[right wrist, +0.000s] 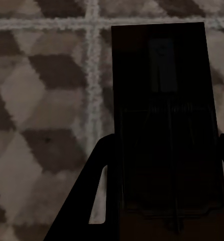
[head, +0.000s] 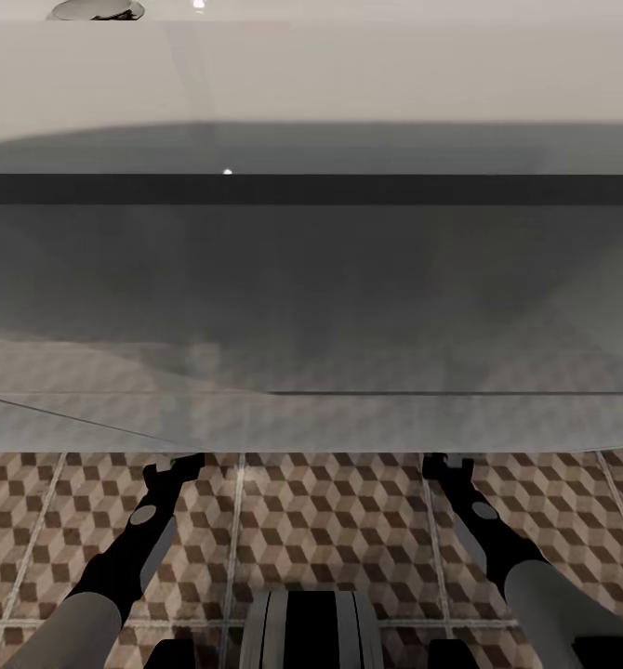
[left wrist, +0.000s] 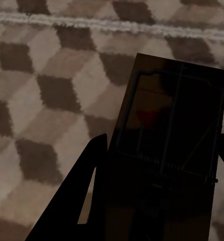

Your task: Take the four mousetraps from the cabinet in the bathroom and place them on the bathroom floor. Make sure all four end up on the same floor surface, and ensure that at least two of them are either under or directly next to the same bathroom sink.

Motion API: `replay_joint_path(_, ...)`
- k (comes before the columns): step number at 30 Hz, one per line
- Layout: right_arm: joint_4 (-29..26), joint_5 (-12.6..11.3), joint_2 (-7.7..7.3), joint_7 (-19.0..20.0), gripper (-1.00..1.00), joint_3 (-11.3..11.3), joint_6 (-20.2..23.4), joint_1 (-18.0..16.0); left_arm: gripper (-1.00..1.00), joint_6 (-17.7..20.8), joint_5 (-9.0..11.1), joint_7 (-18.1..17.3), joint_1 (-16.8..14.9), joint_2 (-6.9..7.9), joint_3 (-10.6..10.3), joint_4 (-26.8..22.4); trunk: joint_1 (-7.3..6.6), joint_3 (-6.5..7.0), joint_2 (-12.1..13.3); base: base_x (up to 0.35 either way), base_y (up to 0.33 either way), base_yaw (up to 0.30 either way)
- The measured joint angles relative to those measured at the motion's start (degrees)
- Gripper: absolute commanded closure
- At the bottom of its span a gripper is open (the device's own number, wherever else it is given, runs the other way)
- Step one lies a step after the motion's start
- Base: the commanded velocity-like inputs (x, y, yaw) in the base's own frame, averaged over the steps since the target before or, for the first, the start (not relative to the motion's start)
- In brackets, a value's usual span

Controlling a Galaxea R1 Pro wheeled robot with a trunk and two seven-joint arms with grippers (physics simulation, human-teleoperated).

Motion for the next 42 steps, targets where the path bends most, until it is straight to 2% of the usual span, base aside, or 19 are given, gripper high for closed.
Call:
replay_joint_path(10,0.2,0.13,0.0,0.0,1.0,0.0,0.01,-1.0,1.0,0.0,0.0,0.02,0.01,-0.01,0.0,0.03,0.0,0.0,0.0,0.0,0.0,0.0)
replay_joint_path(42,0.16,0.66,0.0,0.08,1.0,0.0,-0.9,-1.07,1.0,-0.18,0.26,0.0,-0.6,-0.08,0.0,1.62,0.0,0.0,0.0,0.0,0.0,0.0)
